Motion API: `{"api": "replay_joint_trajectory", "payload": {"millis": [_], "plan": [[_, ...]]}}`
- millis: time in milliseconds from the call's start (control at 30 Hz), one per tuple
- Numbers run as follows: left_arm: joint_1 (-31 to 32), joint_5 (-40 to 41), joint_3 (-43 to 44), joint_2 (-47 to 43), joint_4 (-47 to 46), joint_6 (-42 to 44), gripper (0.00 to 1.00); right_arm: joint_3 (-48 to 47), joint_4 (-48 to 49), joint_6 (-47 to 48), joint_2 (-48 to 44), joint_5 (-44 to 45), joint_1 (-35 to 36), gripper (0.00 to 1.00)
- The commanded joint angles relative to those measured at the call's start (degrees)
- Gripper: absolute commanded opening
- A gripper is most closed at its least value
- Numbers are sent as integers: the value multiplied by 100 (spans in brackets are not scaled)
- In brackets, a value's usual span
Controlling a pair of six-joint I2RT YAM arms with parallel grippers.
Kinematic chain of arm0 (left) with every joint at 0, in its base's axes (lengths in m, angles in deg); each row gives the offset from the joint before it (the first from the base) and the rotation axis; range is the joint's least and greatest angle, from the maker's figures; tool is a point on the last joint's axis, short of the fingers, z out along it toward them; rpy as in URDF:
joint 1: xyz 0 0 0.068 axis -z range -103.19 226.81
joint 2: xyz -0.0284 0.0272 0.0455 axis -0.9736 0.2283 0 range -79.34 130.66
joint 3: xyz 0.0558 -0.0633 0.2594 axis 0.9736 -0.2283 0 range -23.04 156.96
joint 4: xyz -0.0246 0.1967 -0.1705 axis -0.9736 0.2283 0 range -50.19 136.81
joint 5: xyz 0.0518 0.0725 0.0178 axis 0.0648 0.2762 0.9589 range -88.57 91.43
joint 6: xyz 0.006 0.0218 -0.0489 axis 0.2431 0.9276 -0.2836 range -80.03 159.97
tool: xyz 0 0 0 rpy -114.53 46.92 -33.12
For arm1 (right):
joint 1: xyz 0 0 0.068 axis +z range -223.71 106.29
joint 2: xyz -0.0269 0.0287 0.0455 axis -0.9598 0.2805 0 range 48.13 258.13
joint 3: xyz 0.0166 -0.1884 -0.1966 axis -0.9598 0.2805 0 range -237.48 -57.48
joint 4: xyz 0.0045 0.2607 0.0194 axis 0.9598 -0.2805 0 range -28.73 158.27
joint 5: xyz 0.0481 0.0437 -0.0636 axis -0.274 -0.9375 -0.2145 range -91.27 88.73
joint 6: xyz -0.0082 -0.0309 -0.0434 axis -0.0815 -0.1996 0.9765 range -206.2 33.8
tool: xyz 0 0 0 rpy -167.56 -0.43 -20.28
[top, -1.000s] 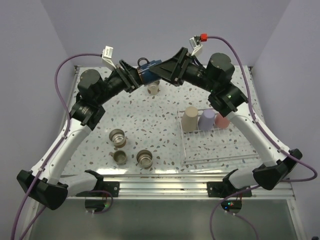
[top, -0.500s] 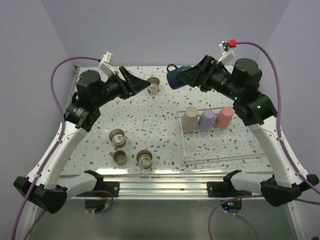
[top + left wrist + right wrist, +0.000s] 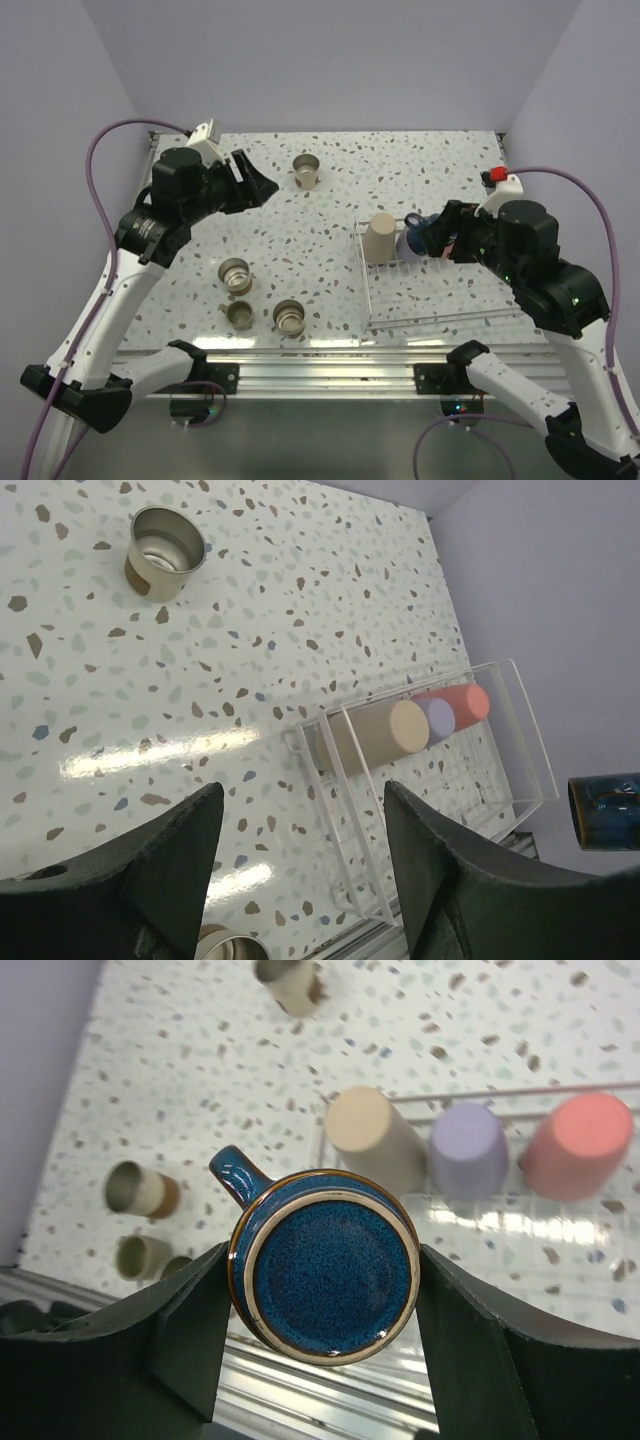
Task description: Load the cups into the dish rack
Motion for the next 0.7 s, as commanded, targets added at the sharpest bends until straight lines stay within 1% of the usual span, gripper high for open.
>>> {"api": "replay_joint_trajectory", "payload": {"millis": [0, 167, 300, 467, 600, 667], "plan": [[-48, 462, 27, -148, 352, 435, 69, 331, -443, 240, -12, 861, -6, 0], [-48, 524, 80, 10, 325, 445, 70, 938, -558, 108, -233, 1275, 2, 0], [-48, 480, 97, 133, 237, 444, 72, 1298, -575, 117, -128, 1258, -6, 0], [-48, 453, 89, 221, 237, 506, 75, 1790, -312, -190, -145, 1030, 37, 0], [-48, 506, 62, 265, 255, 620, 76, 2194, 39, -489, 4, 1090, 353, 0], [-48, 515, 71, 300, 264, 673, 76, 2388, 189, -673, 179, 1117, 660, 0]]}}
